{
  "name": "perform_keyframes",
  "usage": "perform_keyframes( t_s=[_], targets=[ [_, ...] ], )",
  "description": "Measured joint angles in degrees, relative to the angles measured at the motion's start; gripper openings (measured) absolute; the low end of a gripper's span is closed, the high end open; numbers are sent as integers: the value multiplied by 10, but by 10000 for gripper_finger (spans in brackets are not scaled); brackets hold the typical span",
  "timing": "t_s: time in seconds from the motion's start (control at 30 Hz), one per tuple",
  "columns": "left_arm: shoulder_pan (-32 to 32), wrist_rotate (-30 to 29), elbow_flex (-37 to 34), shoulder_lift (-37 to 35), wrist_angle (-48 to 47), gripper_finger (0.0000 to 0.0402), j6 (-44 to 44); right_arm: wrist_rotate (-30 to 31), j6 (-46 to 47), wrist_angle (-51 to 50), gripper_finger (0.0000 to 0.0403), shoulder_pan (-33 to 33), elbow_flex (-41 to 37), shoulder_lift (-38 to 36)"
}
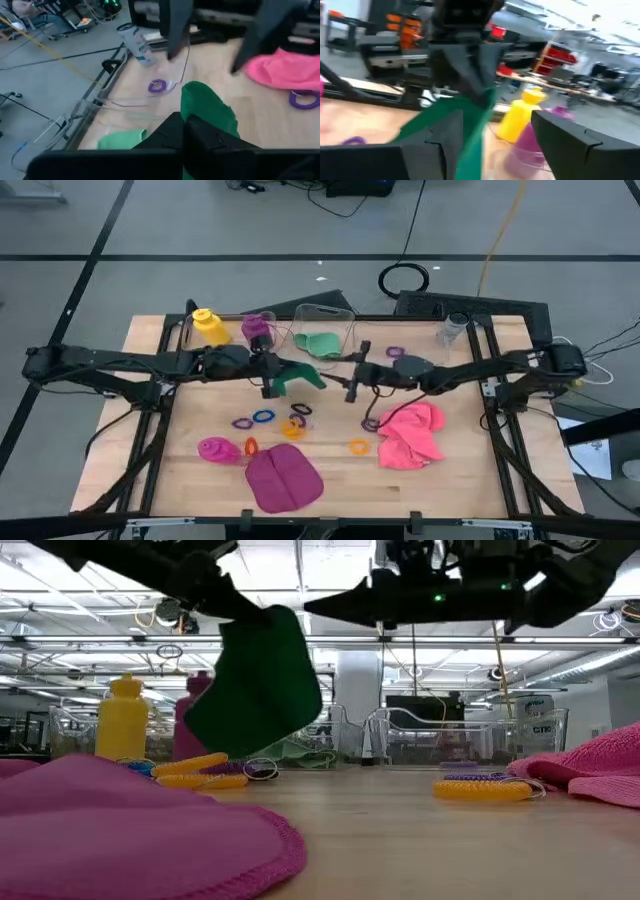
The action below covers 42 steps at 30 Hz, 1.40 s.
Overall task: Pick & Place Sports Items
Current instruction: Put the green microfiber towel into the middle transparent bin
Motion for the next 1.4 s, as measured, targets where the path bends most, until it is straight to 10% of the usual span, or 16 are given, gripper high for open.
perform_keyframes(
  t_s=[0.77,1.13,1.4],
  targets=[
    [-23,-27,0,-19,26,1,-2,-61,79,-117,164,-63,65,85],
    [-43,-52,0,-21,20,1,2,-61,73,-115,3,-63,65,85],
    [-41,-53,0,-21,-2,0,26,-67,72,-113,1,-61,65,80]
  ],
)
